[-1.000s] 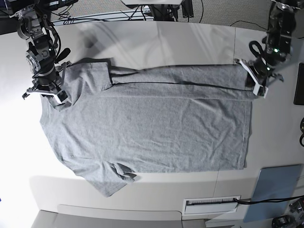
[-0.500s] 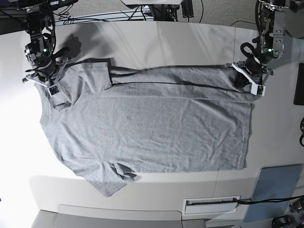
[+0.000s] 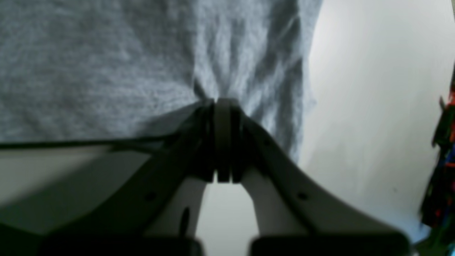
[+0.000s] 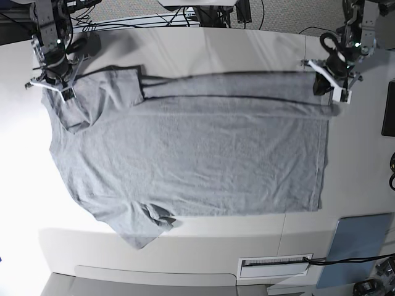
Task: Fold the T-shirt properly
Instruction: 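Regrasp the shirt edge with both grippers and drag it toward the robot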
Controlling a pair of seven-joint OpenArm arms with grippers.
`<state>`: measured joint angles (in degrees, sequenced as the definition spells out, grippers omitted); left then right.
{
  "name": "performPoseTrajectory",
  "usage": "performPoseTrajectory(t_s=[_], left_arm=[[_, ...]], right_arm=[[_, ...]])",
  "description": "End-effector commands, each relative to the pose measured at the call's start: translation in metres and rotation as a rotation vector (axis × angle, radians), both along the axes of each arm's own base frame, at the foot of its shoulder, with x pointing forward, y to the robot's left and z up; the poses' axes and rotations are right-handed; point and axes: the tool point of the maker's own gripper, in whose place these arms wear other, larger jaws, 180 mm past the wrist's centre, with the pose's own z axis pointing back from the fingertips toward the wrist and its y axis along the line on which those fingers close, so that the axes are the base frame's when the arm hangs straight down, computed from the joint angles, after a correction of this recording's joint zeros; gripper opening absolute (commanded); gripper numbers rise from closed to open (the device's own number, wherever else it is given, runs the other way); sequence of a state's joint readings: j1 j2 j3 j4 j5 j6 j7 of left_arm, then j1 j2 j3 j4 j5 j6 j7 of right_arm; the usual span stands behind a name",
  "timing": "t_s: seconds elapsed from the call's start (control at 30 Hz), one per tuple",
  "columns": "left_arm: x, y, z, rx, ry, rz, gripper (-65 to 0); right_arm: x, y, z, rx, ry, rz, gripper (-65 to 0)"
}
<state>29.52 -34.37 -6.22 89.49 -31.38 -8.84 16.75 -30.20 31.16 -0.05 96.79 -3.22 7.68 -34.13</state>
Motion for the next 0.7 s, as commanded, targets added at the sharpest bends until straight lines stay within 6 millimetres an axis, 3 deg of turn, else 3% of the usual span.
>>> performPoseTrajectory(t_s=[0.0, 0.17, 0.37, 0.53, 0.67], left_arm=[[-0.054, 0.017, -0.032, 0.094, 0.246, -0.016, -65.0], [-0.082, 0.026, -0.033, 0.128, 0.304, -0.031, -65.0], [-0.113, 0.023, -0.035, 0.164, 0.358, -0.099, -65.0], [-0.131, 0.022, -0.033, 0.206, 0.378, -0.145, -65.0], [-0.129, 0.023, -0.03, 0.237, 0.369, -0.153, -65.0]], right_arm=[[-0.031, -0.004, -0.014, -0.011, 0.123, -0.018, -65.0], [-0.054, 0.0, -0.004, -0.066, 0.123, 0.002, -65.0], [-0.084, 0.011, 0.004, -0.078, 0.154, 0.032, -65.0], [-0.092, 0.005, 0.014, -0.157, 0.134, 0.043, -65.0], [-0.091, 0.007, 0.017, -0.156, 0.128, 0.046, -65.0]])
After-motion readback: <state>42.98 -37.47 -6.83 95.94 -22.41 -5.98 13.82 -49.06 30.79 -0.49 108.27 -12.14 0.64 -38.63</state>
